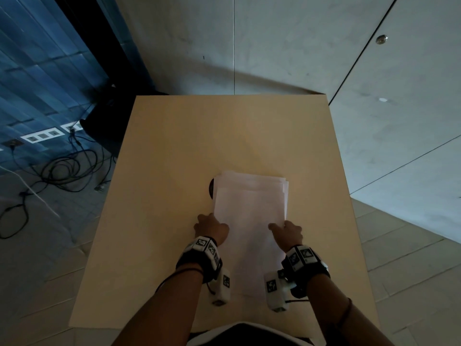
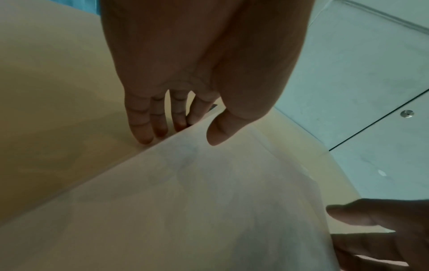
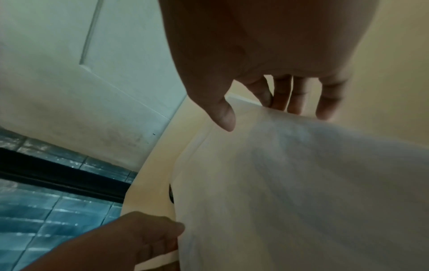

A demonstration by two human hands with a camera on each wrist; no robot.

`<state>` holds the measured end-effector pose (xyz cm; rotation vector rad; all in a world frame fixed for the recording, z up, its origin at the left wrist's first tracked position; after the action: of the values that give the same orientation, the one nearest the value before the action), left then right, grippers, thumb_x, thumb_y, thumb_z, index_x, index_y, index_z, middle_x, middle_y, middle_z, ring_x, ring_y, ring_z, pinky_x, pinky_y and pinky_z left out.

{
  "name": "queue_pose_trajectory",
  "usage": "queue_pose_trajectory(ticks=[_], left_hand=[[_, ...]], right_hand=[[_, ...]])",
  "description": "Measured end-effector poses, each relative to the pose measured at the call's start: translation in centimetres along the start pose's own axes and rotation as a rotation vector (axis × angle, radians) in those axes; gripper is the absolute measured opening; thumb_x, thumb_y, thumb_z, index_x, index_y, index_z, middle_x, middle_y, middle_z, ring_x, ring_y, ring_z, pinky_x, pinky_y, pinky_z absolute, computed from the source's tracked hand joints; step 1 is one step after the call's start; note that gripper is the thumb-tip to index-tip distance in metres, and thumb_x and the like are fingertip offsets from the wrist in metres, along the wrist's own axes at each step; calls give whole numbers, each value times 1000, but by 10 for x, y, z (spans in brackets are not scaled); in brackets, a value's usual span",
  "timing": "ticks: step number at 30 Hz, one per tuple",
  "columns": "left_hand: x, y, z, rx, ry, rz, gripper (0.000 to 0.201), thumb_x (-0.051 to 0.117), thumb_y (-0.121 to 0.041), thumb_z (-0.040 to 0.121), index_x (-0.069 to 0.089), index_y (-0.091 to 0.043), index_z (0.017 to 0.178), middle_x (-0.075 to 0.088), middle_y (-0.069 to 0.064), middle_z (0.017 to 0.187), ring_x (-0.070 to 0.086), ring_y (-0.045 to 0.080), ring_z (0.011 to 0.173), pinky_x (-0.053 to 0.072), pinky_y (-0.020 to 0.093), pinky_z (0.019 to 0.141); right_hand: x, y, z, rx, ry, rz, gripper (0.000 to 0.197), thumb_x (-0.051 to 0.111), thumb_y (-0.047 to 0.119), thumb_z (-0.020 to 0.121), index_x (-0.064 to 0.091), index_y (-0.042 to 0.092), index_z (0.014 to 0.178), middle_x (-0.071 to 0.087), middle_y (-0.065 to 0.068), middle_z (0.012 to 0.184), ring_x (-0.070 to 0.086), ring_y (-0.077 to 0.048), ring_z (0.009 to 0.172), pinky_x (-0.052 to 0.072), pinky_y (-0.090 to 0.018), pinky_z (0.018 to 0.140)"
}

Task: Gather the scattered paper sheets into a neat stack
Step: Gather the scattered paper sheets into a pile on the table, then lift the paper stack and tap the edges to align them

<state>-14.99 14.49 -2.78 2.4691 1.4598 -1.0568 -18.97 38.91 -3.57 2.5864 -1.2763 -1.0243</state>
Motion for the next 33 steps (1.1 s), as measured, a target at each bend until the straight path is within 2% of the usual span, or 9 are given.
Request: queue_pose_trajectory(ticks=[8, 11, 13, 16, 19, 22, 26, 29, 33], left_hand=[[4, 3, 7, -1, -34, -89, 56, 47, -27, 85, 40, -12, 138, 35, 18, 136, 42, 43, 121, 37, 44, 105], [6, 3, 5, -6, -40, -95, 55, 48, -27, 85, 40, -11, 137, 34, 18, 136, 41, 44, 121, 37, 45, 104], [6, 3, 5, -7, -44, -101, 55, 48, -26, 84, 40, -11, 136, 34, 18, 136, 40, 44, 121, 36, 46, 104], [6, 3, 6, -2, -39, -105, 54, 49, -27, 85, 41, -11, 135, 34, 19, 136, 41, 44, 120, 37, 45, 102], [6, 4, 6, 0, -42, -113, 54, 50, -28, 84, 43, -11, 134, 35, 19, 135, 42, 44, 120, 38, 45, 102], [6, 4, 5, 4, -37, -116, 53, 49, -28, 84, 43, -12, 134, 34, 19, 135, 41, 44, 121, 39, 45, 102], [5, 5, 4, 11, -36, -113, 52, 49, -28, 86, 41, -11, 135, 34, 19, 136, 40, 44, 121, 38, 44, 102], [6, 6, 4, 16, -39, -126, 52, 49, -28, 85, 41, -12, 134, 34, 18, 135, 40, 43, 121, 37, 45, 103], [7, 10, 5, 31, -45, -150, 53, 49, -28, 85, 41, -15, 136, 35, 18, 136, 40, 44, 122, 36, 45, 105]], right_hand=[[8, -2, 23, 42, -19, 137, 76, 67, 52, 63, 63, 8, 125, 58, -19, 130, 54, -41, 117, 48, -45, 99], [18, -3, 37, 16, -27, 191, 91, 66, 59, 41, 70, 6, 115, 68, -20, 115, 64, -38, 104, 55, -47, 91], [25, -6, 49, 4, -26, 203, 92, 65, 60, 35, 73, 5, 108, 73, -18, 107, 69, -36, 97, 57, -48, 87], [25, 0, 46, -16, -9, 171, 90, 64, 62, 38, 73, 7, 108, 72, -17, 111, 66, -37, 104, 52, -49, 94], [18, 8, 31, -4, 12, 174, 83, 69, 57, 51, 68, 8, 118, 64, -18, 123, 58, -38, 115, 48, -48, 100], [16, 12, 21, 34, 40, 283, 83, 77, 40, 59, 54, 0, 128, 57, -17, 125, 57, -38, 115, 52, -42, 94], [15, 15, 14, 43, 68, 436, 68, 73, 11, 73, 38, -5, 130, 55, -19, 117, 60, -40, 110, 53, -50, 93], [15, 12, 18, -1, 88, 460, 57, 69, 9, 69, 54, -6, 122, 63, -20, 110, 63, -37, 99, 55, -51, 90], [12, 4, 32, -108, 65, 433, 59, 64, 9, 60, 61, -3, 118, 66, -23, 117, 62, -39, 104, 54, -53, 91]])
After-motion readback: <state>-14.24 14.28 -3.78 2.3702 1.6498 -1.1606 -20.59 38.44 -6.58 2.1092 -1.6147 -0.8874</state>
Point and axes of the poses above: each hand's wrist, its own z-axis towards the middle knuckle, its own x-axis out of the palm, y = z × x, the point moved 8 cm from there along z, towards the middle knuckle
